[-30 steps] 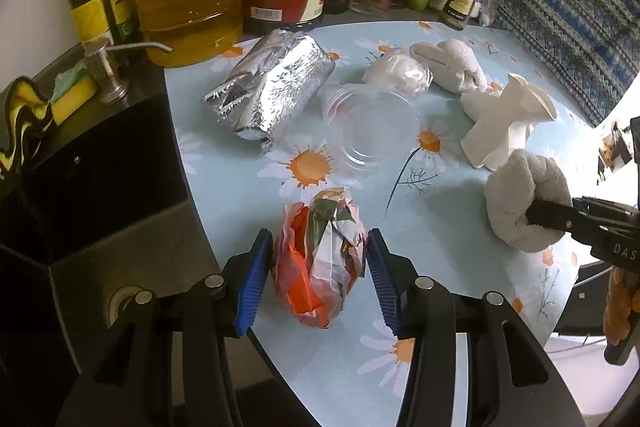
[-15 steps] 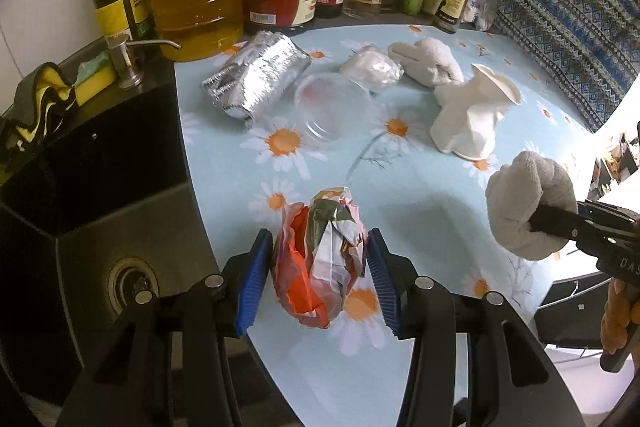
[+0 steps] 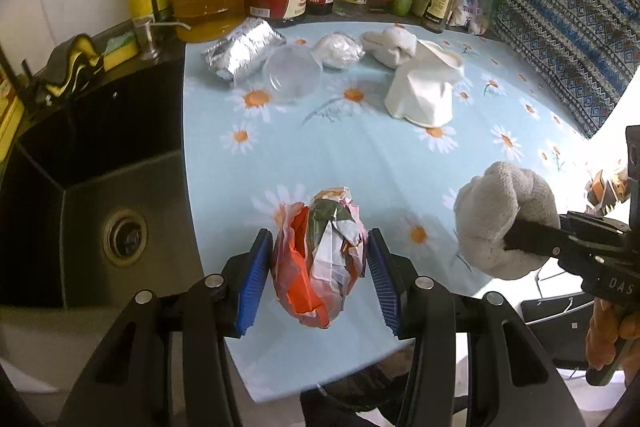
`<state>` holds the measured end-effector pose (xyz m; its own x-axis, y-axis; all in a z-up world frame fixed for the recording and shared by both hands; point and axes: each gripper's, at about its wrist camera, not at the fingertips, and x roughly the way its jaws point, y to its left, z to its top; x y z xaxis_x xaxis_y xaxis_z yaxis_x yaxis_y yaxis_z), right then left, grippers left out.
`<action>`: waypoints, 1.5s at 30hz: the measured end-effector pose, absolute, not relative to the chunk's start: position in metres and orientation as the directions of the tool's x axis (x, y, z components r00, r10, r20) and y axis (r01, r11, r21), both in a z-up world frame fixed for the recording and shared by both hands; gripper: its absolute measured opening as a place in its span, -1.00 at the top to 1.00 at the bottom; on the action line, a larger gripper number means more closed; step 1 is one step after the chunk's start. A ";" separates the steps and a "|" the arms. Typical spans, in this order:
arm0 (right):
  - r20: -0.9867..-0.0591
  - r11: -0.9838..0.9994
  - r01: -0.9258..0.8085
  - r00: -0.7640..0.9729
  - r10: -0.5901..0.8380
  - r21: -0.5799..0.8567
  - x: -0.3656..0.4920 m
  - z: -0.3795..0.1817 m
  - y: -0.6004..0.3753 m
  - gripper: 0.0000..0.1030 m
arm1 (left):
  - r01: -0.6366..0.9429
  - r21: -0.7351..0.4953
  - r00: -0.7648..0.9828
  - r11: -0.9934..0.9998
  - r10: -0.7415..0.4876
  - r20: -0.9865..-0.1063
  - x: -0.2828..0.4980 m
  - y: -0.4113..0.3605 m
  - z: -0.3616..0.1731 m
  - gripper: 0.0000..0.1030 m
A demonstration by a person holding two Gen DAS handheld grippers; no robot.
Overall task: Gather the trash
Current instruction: 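Carry the wrapper and glove down over the trash bin with both tools, then open both tools to drop the wrapper and glove into the bin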
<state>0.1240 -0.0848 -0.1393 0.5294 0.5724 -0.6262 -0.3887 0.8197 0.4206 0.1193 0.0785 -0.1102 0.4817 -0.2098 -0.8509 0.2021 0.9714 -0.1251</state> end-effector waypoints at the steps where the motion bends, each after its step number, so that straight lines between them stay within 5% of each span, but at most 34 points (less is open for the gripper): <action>1: -0.626 0.816 -0.397 0.524 0.578 0.421 0.120 -0.141 -0.085 0.60 | 0.192 -0.131 0.477 0.972 -0.210 -0.853 0.112 0.076 -0.112 0.10; 23: -0.678 0.743 -0.480 0.345 0.649 0.467 0.045 -0.213 -0.107 0.59 | 0.030 -0.206 0.382 0.978 -0.201 -0.902 -0.022 0.015 -0.175 0.09; 45: -0.837 0.837 -0.288 0.167 0.521 0.464 0.069 -0.341 -0.102 0.59 | -0.097 -0.291 0.119 0.952 -0.279 -0.953 -0.043 0.032 -0.317 0.09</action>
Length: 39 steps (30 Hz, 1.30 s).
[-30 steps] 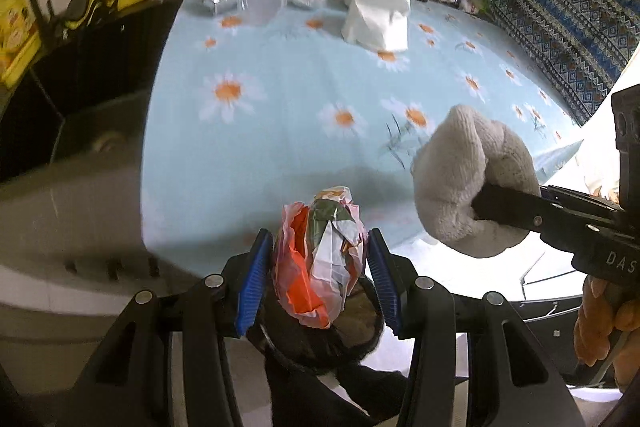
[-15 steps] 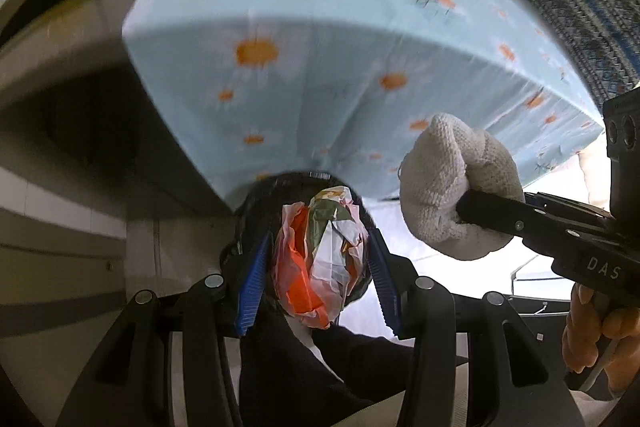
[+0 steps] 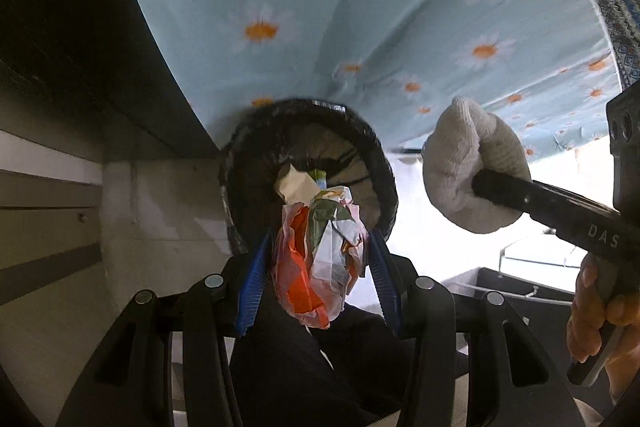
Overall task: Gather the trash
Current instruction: 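Open both tools to drop the wrapper and glove into the bin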
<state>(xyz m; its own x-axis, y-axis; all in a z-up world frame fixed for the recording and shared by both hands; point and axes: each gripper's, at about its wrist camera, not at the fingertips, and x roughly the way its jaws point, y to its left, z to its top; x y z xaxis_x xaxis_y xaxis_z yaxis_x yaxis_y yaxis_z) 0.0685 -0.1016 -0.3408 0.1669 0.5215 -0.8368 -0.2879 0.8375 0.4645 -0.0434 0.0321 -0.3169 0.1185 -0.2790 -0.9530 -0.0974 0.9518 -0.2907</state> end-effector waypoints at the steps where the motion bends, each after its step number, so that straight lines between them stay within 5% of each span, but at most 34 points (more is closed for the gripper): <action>1: -0.846 0.845 -0.274 0.158 0.510 0.459 0.070 -0.347 -0.101 0.59 | -0.096 -0.289 0.098 0.952 -0.280 -0.955 -0.043 0.033 -0.325 0.09; 19: -0.901 0.901 -0.077 0.053 0.431 0.427 0.097 -0.444 -0.101 0.56 | -0.092 -0.330 -0.047 0.939 -0.335 -0.941 0.003 0.040 -0.430 0.06; 20: -0.900 0.901 -0.068 0.050 0.433 0.429 0.098 -0.446 -0.100 0.51 | -0.086 -0.334 -0.050 0.938 -0.339 -0.939 0.004 0.039 -0.432 0.04; 22: -0.903 0.904 -0.045 0.052 0.426 0.424 0.101 -0.449 -0.100 0.23 | -0.089 -0.336 -0.062 0.937 -0.342 -0.938 0.005 0.037 -0.435 -0.40; 23: -0.903 0.904 -0.028 0.052 0.428 0.427 0.102 -0.450 -0.102 0.17 | -0.094 -0.331 -0.071 0.939 -0.338 -0.938 0.005 0.037 -0.437 -0.46; 39: -0.906 0.911 -0.043 0.090 0.413 0.411 0.097 -0.422 -0.107 0.12 | -0.106 -0.313 -0.052 0.944 -0.320 -0.946 0.003 0.058 -0.403 -0.46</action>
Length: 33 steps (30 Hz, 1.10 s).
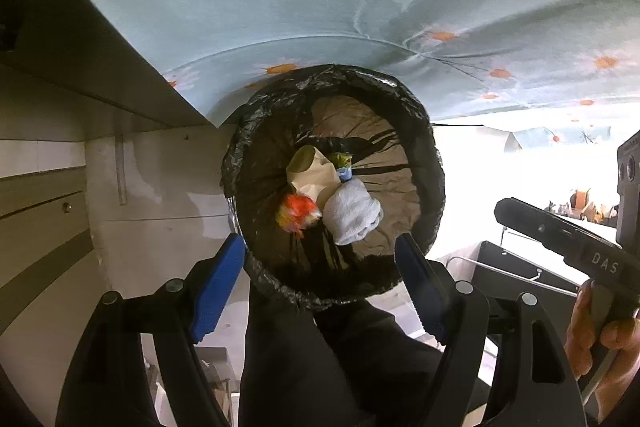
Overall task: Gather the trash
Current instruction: 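Open both tools to drop the wrapper and glove into the bin, then raise both tools back up toward the remaining trash on the table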
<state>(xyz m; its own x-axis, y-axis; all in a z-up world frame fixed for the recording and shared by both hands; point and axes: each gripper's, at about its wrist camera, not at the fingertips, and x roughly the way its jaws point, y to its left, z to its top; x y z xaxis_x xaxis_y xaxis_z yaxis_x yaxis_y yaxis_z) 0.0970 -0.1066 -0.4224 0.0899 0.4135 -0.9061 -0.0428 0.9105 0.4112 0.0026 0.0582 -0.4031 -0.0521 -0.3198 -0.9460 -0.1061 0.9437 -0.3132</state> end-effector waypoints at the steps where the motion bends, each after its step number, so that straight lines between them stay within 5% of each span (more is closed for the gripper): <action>1: -0.907 0.912 -0.050 0.089 0.411 0.408 0.096 -0.420 -0.107 0.12 | -0.100 -0.316 -0.050 0.944 -0.322 -0.946 0.001 0.059 -0.398 -0.46; 33: -0.801 0.869 -0.187 0.336 0.495 0.459 0.064 -0.249 -0.104 -0.08 | 0.024 -0.338 0.183 0.941 -0.336 -0.924 -0.001 0.087 -0.236 -0.46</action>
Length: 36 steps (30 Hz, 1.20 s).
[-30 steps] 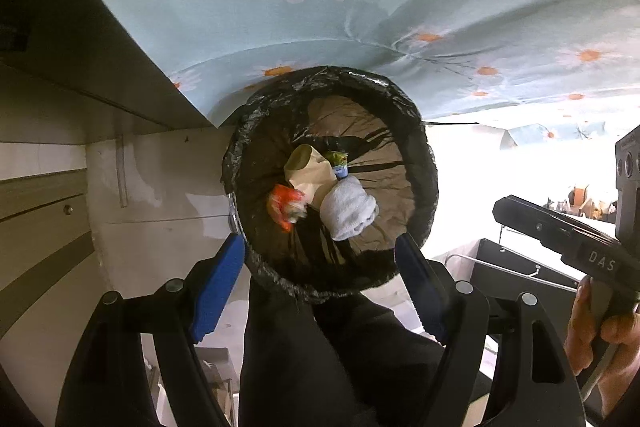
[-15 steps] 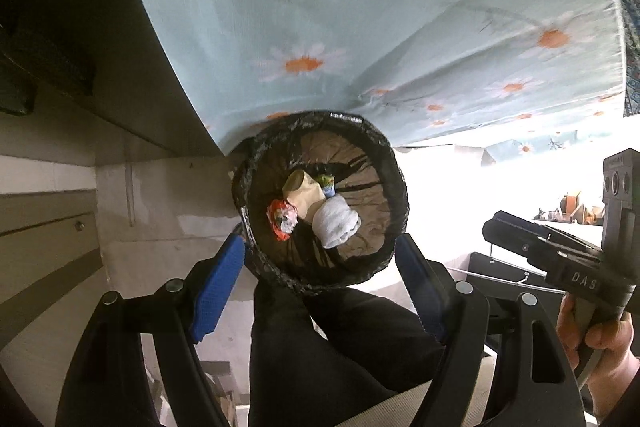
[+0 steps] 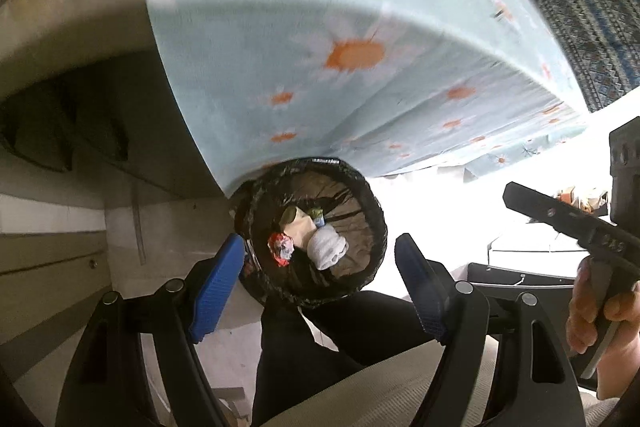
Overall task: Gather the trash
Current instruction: 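Raise both tools back up toward the remaining trash on the table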
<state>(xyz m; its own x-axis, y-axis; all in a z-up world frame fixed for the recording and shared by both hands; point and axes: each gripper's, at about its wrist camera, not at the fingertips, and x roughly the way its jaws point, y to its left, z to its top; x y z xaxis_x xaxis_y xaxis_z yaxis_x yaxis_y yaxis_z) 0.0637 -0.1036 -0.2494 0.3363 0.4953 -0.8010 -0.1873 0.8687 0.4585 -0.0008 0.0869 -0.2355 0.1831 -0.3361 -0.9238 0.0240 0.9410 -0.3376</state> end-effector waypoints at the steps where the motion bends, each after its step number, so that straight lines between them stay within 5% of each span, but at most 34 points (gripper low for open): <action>1: -0.792 0.866 -0.194 0.349 0.500 0.461 0.062 -0.241 -0.102 -0.08 | 0.033 -0.338 0.190 0.941 -0.338 -0.922 -0.001 0.087 -0.231 -0.46; 23: -0.634 0.893 -0.271 0.631 0.448 0.360 0.083 -0.099 -0.106 -0.69 | 0.164 -0.300 0.425 0.940 -0.342 -0.838 0.037 0.089 -0.099 -0.55; 25: -0.630 0.898 -0.278 0.641 0.439 0.343 0.095 -0.091 -0.104 -0.89 | 0.152 -0.284 0.452 0.947 -0.322 -0.832 0.045 0.092 -0.091 -0.55; 36: -0.623 0.928 -0.278 0.688 0.372 0.247 0.188 -0.062 -0.090 -0.89 | 0.043 -0.279 0.483 0.959 -0.264 -0.835 0.091 0.105 -0.094 -0.73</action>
